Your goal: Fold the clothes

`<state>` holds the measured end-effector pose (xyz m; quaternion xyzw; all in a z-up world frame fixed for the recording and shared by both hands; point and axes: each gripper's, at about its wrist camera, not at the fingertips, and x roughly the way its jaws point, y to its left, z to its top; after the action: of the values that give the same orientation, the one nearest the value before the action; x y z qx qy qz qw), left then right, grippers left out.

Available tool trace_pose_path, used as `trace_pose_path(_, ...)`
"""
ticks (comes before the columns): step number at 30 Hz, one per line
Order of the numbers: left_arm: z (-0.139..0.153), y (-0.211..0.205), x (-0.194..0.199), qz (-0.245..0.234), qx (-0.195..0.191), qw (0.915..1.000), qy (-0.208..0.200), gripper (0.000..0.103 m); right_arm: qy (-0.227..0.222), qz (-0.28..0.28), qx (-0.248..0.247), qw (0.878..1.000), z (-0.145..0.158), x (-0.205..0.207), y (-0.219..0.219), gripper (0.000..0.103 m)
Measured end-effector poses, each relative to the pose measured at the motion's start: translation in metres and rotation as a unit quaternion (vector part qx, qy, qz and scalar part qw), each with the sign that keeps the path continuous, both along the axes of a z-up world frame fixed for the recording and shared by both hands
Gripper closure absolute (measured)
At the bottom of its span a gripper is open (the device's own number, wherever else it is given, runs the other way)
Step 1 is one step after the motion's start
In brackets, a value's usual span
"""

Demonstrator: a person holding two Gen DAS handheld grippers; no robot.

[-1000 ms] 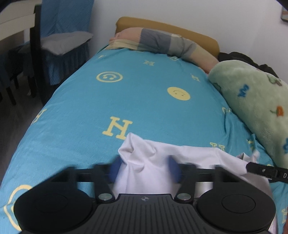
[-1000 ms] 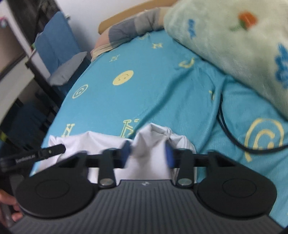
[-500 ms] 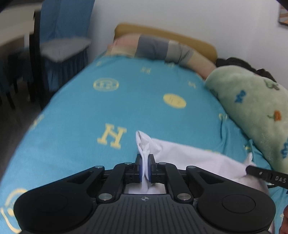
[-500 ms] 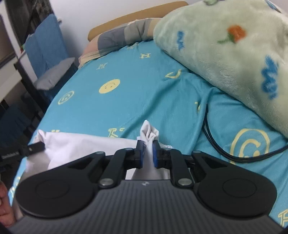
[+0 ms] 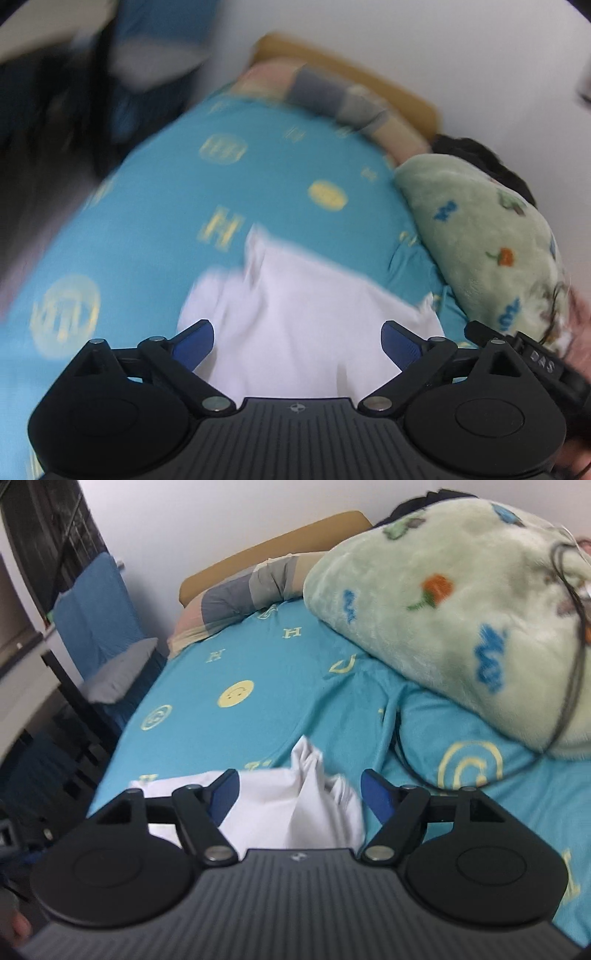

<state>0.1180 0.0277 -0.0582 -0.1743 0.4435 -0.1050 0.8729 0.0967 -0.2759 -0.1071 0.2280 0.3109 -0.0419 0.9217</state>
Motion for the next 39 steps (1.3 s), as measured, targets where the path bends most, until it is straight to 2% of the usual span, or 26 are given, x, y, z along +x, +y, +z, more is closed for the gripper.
trace_pose_path(2, -0.005, 0.015, -0.019, 0.016, -0.080, 0.9958, 0.042, 0.002, 0.001, 0.000, 0.051, 0.999, 0.005, -0.017, -0.001, 0.028)
trace_pose_path(3, -0.012, 0.022, -0.028, 0.024, -0.119, 0.9904, 0.066, 0.002, 0.005, 0.006, 0.084, 0.996, 0.004, -0.025, -0.001, 0.028)
trace_pose_path(6, -0.039, 0.035, -0.051, 0.041, -0.201, 0.9699, 0.132, 0.002, 0.016, 0.019, 0.185, 0.982, 0.001, -0.050, 0.000, 0.027)
trace_pose_path(7, -0.048, 0.036, -0.056, 0.043, -0.212, 0.9652, 0.147, 0.002, 0.022, 0.016, 0.218, 0.976, -0.002, -0.058, 0.002, 0.027)
trace_pose_path(10, -0.068, 0.038, -0.059, 0.063, -0.221, 0.9562, 0.181, 0.002, 0.043, 0.035, 0.303, 0.951, -0.014, -0.071, 0.017, 0.027)
trace_pose_path(12, -0.078, 0.040, -0.053, 0.073, -0.234, 0.9492, 0.197, 0.004, 0.070, 0.041, 0.370, 0.925, -0.031, -0.072, 0.025, 0.027)
trace_pose_path(15, -0.085, 0.042, -0.044, 0.087, -0.241, 0.9476, 0.191, 0.005, 0.117, 0.039, 0.456, 0.881, -0.061, -0.072, 0.036, 0.027)
trace_pose_path(16, -0.087, 0.043, -0.041, 0.095, -0.242, 0.9474, 0.187, 0.006, 0.130, 0.037, 0.467, 0.874, -0.070, -0.070, 0.039, 0.027)
trace_pose_path(19, -0.092, 0.046, -0.032, 0.115, -0.243, 0.9466, 0.178, 0.015, 0.157, 0.025, 0.475, 0.866, -0.087, -0.066, 0.046, 0.027)
trace_pose_path(22, -0.096, 0.049, -0.027, 0.131, -0.241, 0.9453, 0.177, 0.030, 0.172, 0.015, 0.492, 0.853, -0.100, -0.063, 0.050, 0.027)
trace_pose_path(24, -0.098, 0.052, -0.025, 0.142, -0.236, 0.9454, 0.175, 0.055, 0.177, 0.008, 0.507, 0.843, -0.107, -0.061, 0.053, 0.027)
trace_pose_path(26, -0.100, 0.056, -0.027, 0.149, -0.248, 0.9410, 0.176, 0.064, 0.175, 0.005, 0.499, 0.849, -0.107, -0.061, 0.054, 0.027)
trace_pose_path(27, -0.100, 0.058, -0.028, 0.149, -0.257, 0.9393, 0.172, 0.073, 0.171, 0.006, 0.494, 0.853, -0.106, -0.060, 0.054, 0.027)
trace_pose_path(30, -0.094, 0.060, -0.029, 0.147, -0.273, 0.9377, 0.157, 0.084, 0.161, 0.000, 0.489, 0.857, -0.106, -0.059, 0.052, 0.028)
trace_pose_path(34, -0.082, 0.059, -0.031, 0.140, -0.283, 0.9391, 0.137, 0.086, 0.151, -0.043, 0.486, 0.860, -0.109, -0.066, 0.036, 0.028)
trace_pose_path(37, -0.075, 0.061, -0.036, 0.140, -0.290, 0.9381, 0.127, 0.087, 0.126, -0.105, 0.482, 0.861, -0.107, -0.078, 0.018, 0.028)
trace_pose_path(39, -0.077, 0.061, -0.035, 0.139, -0.296, 0.9363, 0.129, 0.087, 0.108, -0.129, 0.467, 0.868, -0.103, -0.083, 0.010, 0.032)
